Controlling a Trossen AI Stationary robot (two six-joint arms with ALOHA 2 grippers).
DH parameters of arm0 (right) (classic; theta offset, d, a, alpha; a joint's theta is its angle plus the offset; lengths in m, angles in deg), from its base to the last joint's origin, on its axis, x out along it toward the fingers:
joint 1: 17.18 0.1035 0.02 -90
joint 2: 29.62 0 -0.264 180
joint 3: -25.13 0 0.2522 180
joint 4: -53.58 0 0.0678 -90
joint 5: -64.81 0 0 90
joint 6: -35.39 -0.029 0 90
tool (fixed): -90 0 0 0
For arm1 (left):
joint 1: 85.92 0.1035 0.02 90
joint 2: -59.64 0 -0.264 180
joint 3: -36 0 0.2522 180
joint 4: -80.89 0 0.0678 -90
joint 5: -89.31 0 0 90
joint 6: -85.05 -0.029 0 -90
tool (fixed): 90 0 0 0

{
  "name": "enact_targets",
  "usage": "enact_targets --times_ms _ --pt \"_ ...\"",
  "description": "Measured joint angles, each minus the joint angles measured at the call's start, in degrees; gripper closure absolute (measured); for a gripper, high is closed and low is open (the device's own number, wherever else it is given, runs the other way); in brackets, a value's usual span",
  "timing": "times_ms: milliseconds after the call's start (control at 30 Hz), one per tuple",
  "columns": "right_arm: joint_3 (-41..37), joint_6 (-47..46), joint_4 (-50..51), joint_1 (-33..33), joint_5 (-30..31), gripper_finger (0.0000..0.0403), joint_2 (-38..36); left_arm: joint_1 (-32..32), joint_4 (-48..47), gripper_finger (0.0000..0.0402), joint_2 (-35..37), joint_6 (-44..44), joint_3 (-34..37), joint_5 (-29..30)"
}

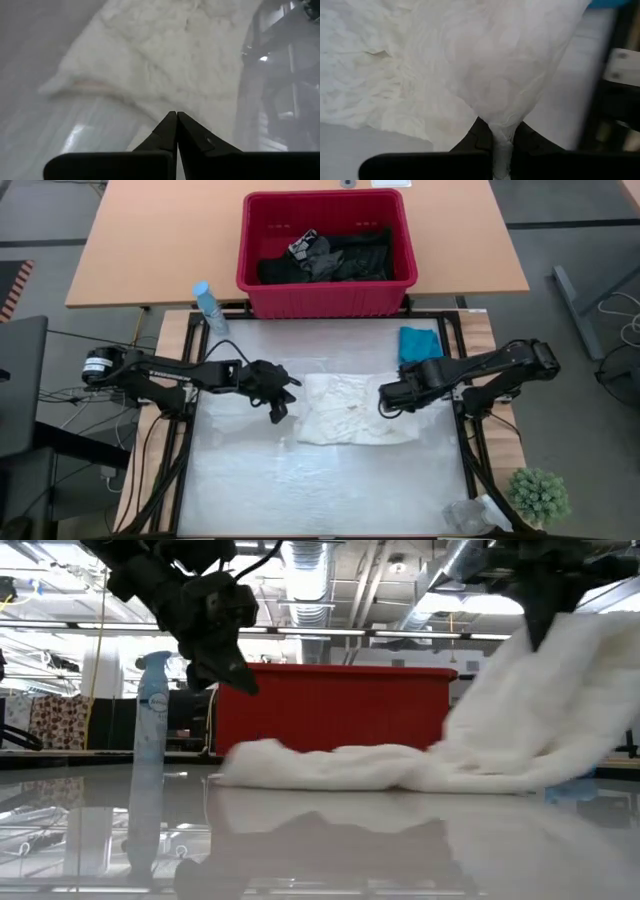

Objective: Fold laundry
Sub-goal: Fold the white shirt

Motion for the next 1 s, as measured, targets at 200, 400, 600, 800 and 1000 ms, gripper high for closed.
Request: enact_targets --times_ms 200,400,600,800,1000 --pt "0.0 -0.6 4.2 -0.1 -1.1 0.0358 -4.0 0.0 1.4 0.0401 0.0 0.1 0.0 -1.5" --pt "2.5 0.2 2.9 -1.6 -0.9 0.0358 -4.3 0.0 0.2 0.0401 0.0 -0.1 0.1 -1.6" --pt "2.7 4.9 -4.6 -3.9 -2.0 0.0358 0.1 0.0 0.2 0.0401 0.1 -1.0 0.1 -1.4" --pt "4.7 7.9 -5.7 -4.8 -4.2 0.0358 7.5 0.0 0.2 0.0401 0.1 -2.6 0.1 -1.4" --pt "10.7 14.1 -9.4 -7.1 -5.5 0.0358 13.5 0.0 1.2 0.0401 0.1 -3.7 0.5 -1.0"
